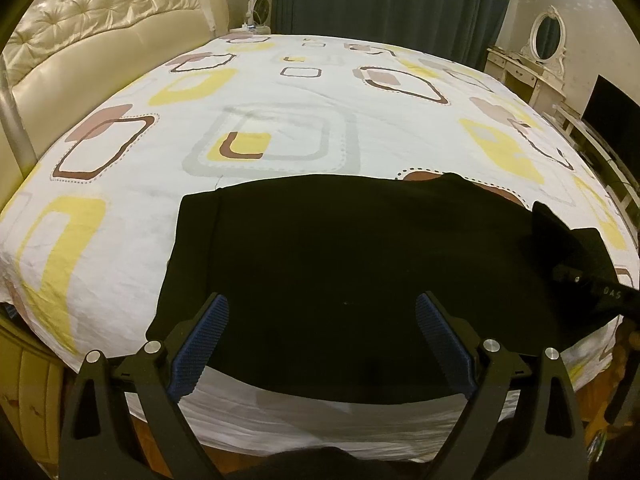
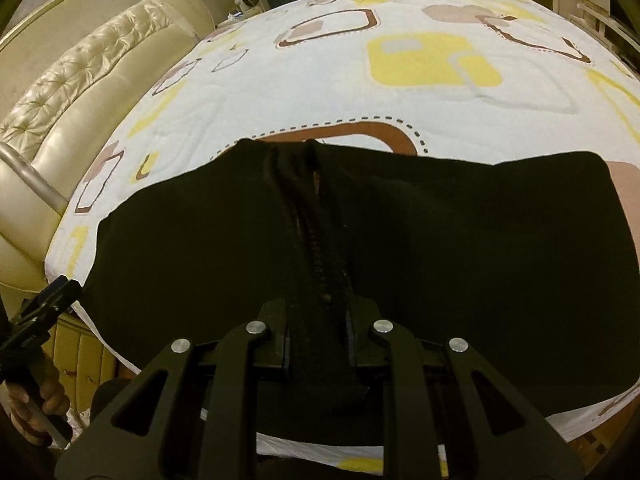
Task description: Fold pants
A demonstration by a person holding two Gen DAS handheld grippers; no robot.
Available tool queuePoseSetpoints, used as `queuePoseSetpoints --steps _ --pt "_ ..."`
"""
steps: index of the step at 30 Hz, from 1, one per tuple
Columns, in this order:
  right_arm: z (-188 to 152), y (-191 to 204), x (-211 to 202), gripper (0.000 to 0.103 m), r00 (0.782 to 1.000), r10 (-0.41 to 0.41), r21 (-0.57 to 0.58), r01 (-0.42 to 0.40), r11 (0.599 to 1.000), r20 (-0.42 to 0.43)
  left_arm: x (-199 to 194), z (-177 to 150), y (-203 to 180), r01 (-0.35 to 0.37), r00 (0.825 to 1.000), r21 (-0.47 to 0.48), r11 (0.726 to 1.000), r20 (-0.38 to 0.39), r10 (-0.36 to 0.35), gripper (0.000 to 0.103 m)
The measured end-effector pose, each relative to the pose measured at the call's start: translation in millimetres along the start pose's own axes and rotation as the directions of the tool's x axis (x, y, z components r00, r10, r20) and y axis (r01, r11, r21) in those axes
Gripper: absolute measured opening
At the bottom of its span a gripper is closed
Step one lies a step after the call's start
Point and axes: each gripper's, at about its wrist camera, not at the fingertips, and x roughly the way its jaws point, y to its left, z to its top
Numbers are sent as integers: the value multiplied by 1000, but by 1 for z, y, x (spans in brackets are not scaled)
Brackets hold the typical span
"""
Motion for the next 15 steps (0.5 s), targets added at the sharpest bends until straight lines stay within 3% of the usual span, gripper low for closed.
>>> queuePoseSetpoints --steps 5,15 --pt "-3 5 7 21 1000 -8 -7 8 1000 -15 0 0 -1 2 1000 -2 1000 0 -2 94" --pt "-11 17 8 40 996 91 25 -90 996 -26 -1 -2 -3 6 1000 0 1000 1 -6 94"
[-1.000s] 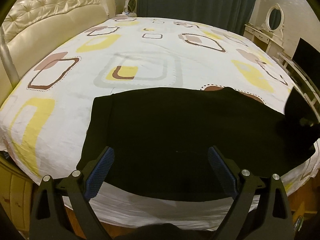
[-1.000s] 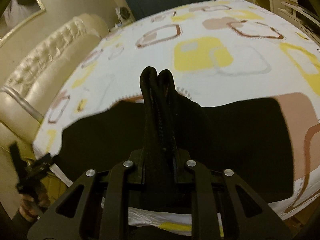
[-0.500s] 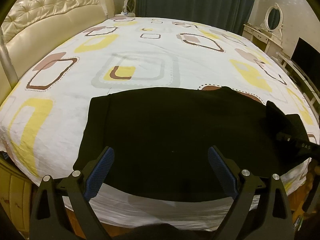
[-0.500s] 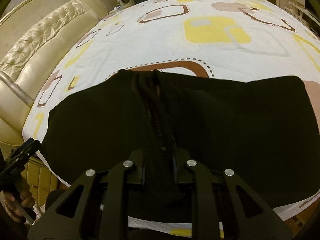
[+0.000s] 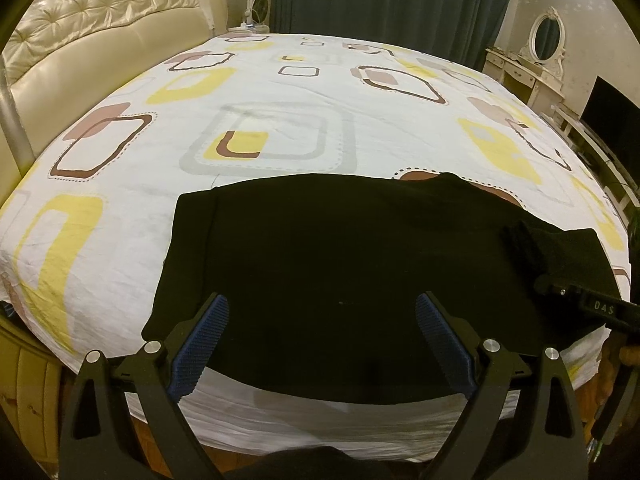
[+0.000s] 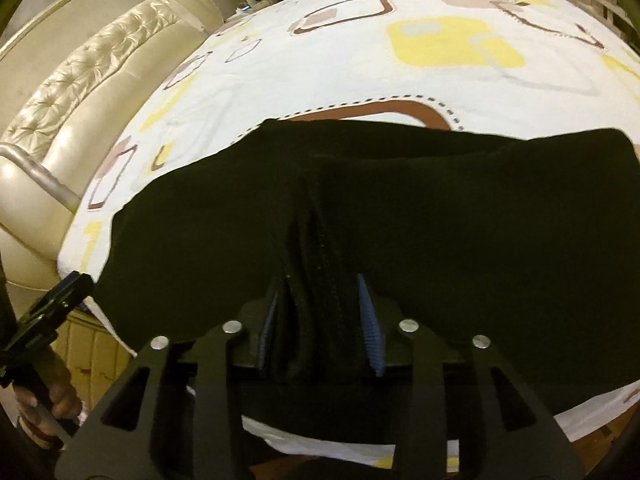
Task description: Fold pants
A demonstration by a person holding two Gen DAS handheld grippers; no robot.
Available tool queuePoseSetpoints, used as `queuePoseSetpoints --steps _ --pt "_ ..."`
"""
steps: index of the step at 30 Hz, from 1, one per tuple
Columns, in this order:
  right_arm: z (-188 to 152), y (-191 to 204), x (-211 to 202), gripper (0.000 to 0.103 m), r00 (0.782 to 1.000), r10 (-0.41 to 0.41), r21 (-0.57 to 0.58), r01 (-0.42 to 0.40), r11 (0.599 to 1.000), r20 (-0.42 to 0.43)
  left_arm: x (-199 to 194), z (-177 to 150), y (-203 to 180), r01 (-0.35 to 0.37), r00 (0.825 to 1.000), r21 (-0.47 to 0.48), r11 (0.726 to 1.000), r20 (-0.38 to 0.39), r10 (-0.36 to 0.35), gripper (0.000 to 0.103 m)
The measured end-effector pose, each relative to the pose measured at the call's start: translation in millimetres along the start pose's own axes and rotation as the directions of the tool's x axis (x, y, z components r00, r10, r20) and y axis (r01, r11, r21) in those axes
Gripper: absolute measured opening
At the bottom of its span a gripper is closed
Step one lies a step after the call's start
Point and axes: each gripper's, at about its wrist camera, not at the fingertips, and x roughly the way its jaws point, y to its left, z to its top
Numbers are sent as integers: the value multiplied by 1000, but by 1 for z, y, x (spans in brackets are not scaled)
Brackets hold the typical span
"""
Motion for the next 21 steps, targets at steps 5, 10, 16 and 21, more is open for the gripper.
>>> queuePoseSetpoints --steps 5,10,16,21 --pt "-3 2 5 44 998 57 36 -57 998 -13 0 -1 -2 4 1000 0 1000 -3 -4 94" --pt "-9 4 5 47 997 81 46 -81 996 -4 -1 -1 -3 4 1000 5 1000 1 -4 94" --pt "-13 11 11 57 998 71 16 -71 997 -1 -1 -2 -4 6 1000 8 1000 0 -6 94" --pt "-12 16 0 59 996 90 -1 -90 996 16 -4 -2 -6 10 1000 21 1000 3 -10 94"
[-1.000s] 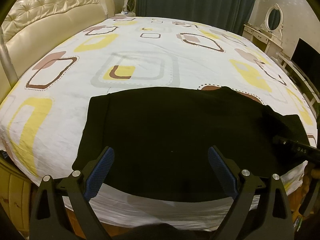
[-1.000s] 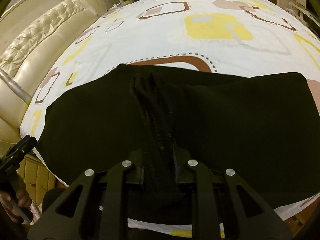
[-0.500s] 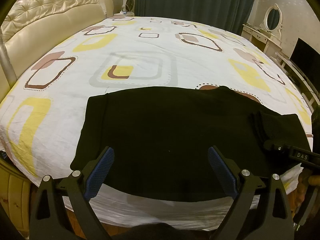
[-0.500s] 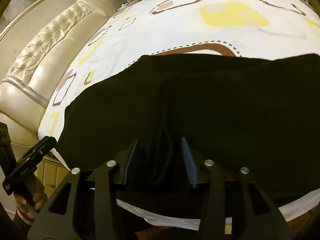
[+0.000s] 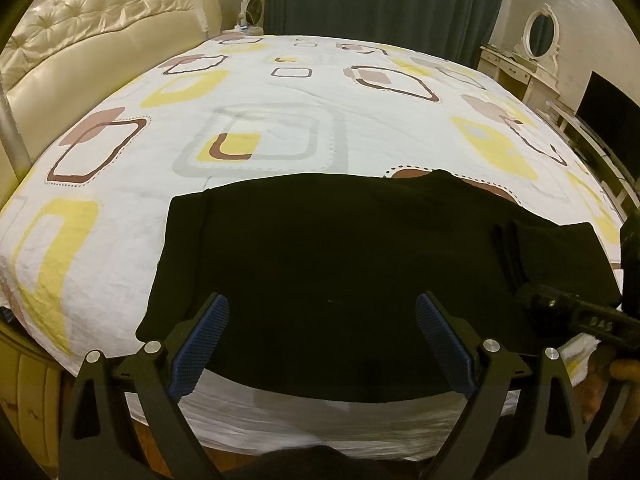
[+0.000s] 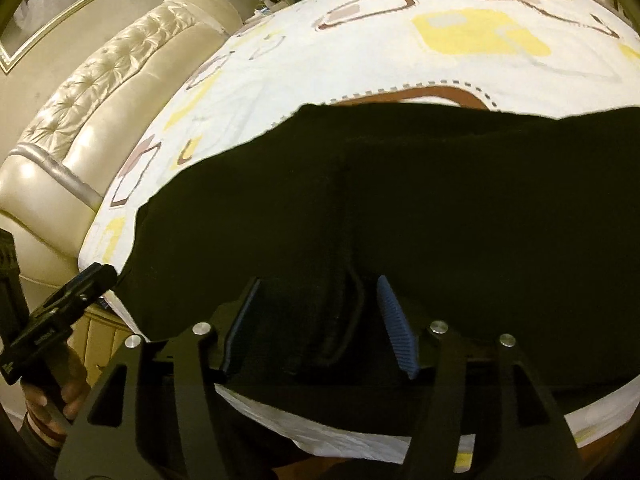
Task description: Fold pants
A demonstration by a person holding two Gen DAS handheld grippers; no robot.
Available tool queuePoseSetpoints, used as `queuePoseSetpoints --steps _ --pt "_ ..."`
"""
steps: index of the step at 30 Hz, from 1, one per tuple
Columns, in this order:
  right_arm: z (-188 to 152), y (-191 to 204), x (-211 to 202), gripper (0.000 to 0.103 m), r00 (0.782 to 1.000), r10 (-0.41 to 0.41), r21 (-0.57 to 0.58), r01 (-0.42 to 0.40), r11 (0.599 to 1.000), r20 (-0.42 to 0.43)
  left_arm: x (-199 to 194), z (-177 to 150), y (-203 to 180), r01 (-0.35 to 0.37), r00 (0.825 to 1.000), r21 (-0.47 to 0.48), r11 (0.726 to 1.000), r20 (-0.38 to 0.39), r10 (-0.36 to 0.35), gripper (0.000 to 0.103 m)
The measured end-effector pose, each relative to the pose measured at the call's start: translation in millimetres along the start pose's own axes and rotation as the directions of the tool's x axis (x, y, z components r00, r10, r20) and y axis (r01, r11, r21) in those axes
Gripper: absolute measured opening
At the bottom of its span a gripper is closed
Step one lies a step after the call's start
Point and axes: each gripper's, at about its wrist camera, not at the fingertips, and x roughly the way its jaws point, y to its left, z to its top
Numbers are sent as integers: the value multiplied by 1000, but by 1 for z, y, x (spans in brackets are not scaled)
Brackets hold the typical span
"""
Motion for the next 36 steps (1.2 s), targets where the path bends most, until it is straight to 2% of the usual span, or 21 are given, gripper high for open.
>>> queuePoseSetpoints --steps 4,7,9,12,15,18,19,21,22,24,25,26,27,28,30,33,36 --pt "4 2 -31 59 996 68 13 -69 998 50 -2 0 -1 2 1000 6 1000 7 -2 94" --pt "12 -2 -64 59 991 75 0 -75 997 110 -1 0 0 1 1000 3 1000 3 -1 94" --pt "18 -11 -86 64 986 70 9 -72 997 151 -1 1 0 1 1000 0 1000 1 -1 94" --pt "24 -46 -125 71 970 28 70 -47 996 240 -1 1 2 0 1000 -4 1000 1 0 94" --pt "19 -102 -157 71 953 -60 186 3 983 298 0 2 2 2 1000 -10 1000 -2 -2 94" --pt "-2 -171 -174 71 935 -140 358 16 934 325 0 2 1 3 1000 -8 1000 -4 -3 94" --pt "-8 -187 -175 71 934 -144 396 3 918 328 0 2 1 3 1000 -7 1000 -4 -3 94" --pt "-26 -217 -169 71 937 -110 476 -65 877 331 0 1 1 3 1000 -2 1000 -8 -3 94" --pt "-35 -232 -160 71 943 -66 518 -120 847 326 0 1 1 4 1000 -1 1000 -9 -4 94" --pt "-45 -246 -143 71 957 -9 560 -163 812 291 0 0 1 6 1000 1 1000 -13 -6 94" --pt "-50 -251 -135 69 961 0 566 -164 808 278 0 0 0 7 1000 1 1000 -12 -7 94" --pt "-52 -252 -133 59 960 0 559 -162 813 279 0 0 0 8 1000 2 1000 -13 -8 94" --pt "-52 -254 -131 40 963 -2 553 -154 819 271 0 0 0 8 1000 3 1000 -13 -8 94" --pt "-51 -256 -126 28 972 4 550 -137 824 236 0 0 0 8 1000 5 1000 -14 -8 94" --pt "-52 -255 -123 23 975 -10 530 -113 840 223 1 0 -1 11 1000 6 1000 -17 -11 94" --pt "-52 -248 -123 23 977 -45 501 -67 863 208 2 0 -1 14 1000 6 1000 -20 -14 94" --pt "-52 -245 -126 24 978 -42 488 -64 871 204 2 -1 -1 13 1000 8 1000 -21 -13 94"
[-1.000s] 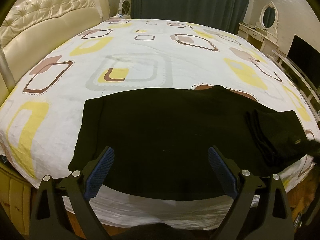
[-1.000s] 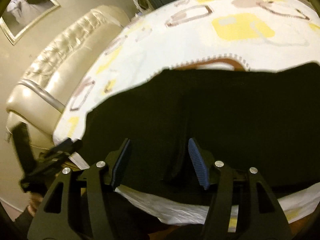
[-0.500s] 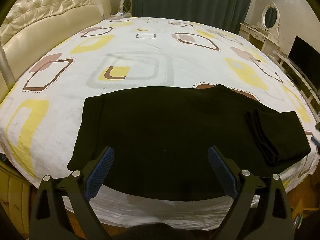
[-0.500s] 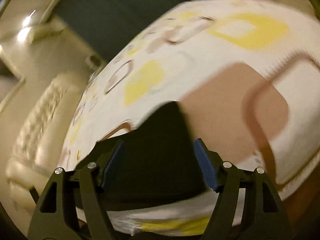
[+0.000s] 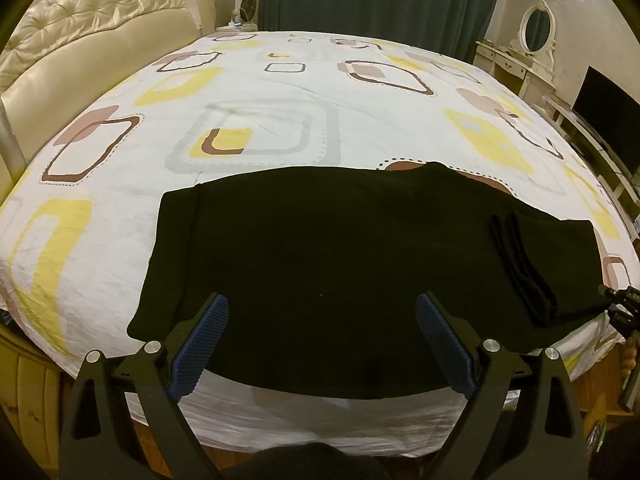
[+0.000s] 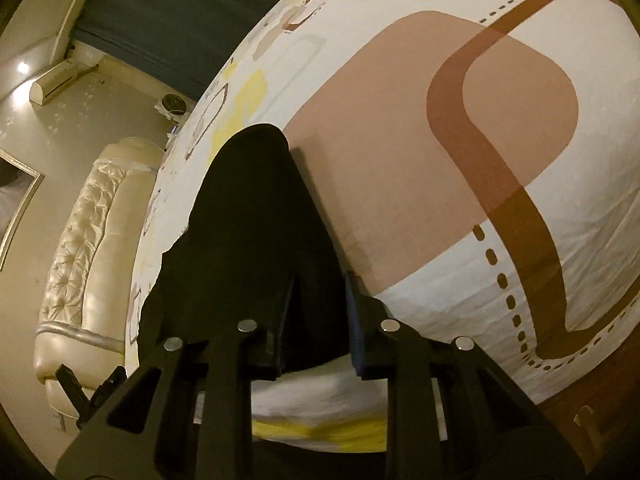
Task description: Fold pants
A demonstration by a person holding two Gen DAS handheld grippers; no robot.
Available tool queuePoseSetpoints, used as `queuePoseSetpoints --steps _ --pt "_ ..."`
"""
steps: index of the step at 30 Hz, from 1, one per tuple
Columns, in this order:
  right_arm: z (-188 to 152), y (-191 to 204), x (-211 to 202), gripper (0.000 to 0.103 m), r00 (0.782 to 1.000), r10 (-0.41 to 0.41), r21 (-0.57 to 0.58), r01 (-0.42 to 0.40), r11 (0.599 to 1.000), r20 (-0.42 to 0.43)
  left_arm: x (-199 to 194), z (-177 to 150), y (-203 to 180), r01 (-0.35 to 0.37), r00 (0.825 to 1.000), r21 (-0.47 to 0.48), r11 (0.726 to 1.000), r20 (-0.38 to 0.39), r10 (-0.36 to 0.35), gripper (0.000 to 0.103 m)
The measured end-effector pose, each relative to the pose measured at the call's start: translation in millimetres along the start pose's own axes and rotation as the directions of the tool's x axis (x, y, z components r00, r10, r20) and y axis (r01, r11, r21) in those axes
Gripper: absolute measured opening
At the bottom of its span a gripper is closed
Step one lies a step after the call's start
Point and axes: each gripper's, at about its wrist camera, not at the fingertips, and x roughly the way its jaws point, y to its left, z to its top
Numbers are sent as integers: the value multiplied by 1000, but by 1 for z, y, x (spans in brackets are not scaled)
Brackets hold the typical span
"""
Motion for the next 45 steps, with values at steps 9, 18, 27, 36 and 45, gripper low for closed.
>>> queuePoseSetpoints --steps 9,18,27,36,45 --pt "51 30 0 33 999 32 -22 -31 999 42 1 -1 -1 8 1000 -11 1000 -3 -8 94" --pt "92 44 60 23 996 -89 -19 89 996 9 0 -1 1 14 1000 -19 1000 -11 -14 94" --pt "85 39 45 29 996 -72 43 70 997 53 1 -1 6 18 1000 -35 999 -22 -18 94" --pt "4 92 32 44 973 223 -17 -225 974 -63 1 1 11 18 1000 -49 999 -19 -19 94" --pt "-37 96 75 44 957 192 -65 -210 975 -219 -2 6 37 -1 1000 -90 996 -6 1 94"
